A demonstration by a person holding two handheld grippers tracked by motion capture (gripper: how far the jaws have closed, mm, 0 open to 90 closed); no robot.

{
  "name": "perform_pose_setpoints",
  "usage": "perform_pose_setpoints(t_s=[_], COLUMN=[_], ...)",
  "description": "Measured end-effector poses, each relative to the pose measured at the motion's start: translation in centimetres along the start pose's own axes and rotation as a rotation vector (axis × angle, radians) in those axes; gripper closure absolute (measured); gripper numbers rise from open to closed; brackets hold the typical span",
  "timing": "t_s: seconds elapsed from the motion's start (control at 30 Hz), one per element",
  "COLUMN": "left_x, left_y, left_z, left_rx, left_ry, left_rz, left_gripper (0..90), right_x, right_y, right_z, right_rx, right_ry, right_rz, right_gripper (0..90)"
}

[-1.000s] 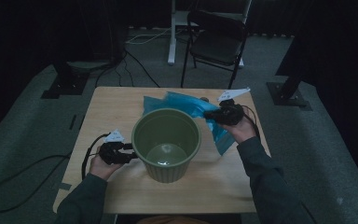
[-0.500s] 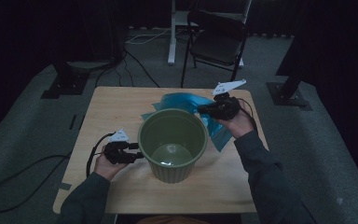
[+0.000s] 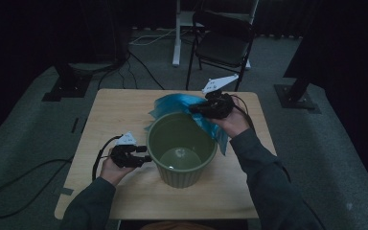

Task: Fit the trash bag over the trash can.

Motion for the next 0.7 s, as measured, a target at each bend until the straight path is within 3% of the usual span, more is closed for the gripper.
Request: perform_pose_setpoints(t_s=[0.7], left_x=[-0.1], left_y=[-0.1], left_z=[0.0], left_rx=[0.01], left_ry=[0.011], left_rz=[0.001], left_gripper=[46.2], right_x=[3.0], right_y=[5.1], right_z=[-3.7], right_rx=[-0.047], right_ry=[0.144], right_rz=[0.066], right_gripper=[89.6])
Point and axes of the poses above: each handheld gripper's, and its own axes: x roughly forward along the jaws, y roughly out of its top, z roughly to its right, the point moved 4 cm from there along x, roughly forward along the jaws, and after that the axes turned 4 degrees about z, right-handed, at the moved point
